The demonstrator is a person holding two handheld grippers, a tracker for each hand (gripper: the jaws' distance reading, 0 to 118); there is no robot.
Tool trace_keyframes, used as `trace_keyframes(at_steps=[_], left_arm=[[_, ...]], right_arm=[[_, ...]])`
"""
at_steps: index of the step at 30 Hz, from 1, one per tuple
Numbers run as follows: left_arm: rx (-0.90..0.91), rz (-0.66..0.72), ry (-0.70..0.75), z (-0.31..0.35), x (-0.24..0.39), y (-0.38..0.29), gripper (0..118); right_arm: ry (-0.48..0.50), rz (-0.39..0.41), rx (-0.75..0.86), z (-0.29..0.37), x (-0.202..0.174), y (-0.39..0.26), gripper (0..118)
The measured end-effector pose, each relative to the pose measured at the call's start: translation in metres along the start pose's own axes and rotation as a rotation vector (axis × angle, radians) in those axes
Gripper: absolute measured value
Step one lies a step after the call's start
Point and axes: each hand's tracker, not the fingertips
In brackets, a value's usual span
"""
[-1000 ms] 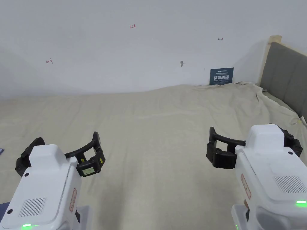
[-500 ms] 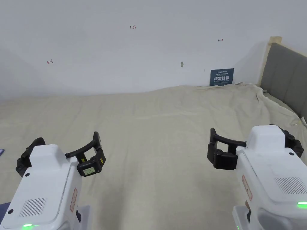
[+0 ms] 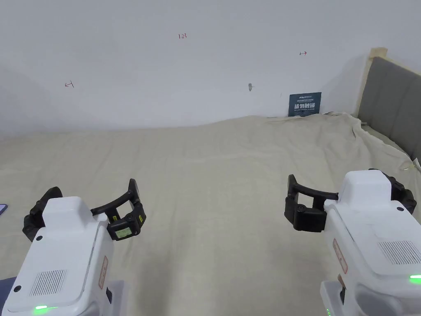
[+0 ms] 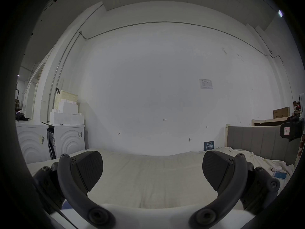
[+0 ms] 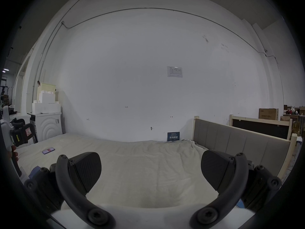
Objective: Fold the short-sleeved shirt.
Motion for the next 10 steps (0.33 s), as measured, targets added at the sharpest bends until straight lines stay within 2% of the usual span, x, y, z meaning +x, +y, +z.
trace_keyframes(at_steps=[10], left_arm=[[-0.002, -0.003, -0.006, 0.0007, 0.0003, 0.0001, 118]], right_arm=[[0.005, 0.012, 0.002, 0.0001, -0.0010, -0.0001, 118]])
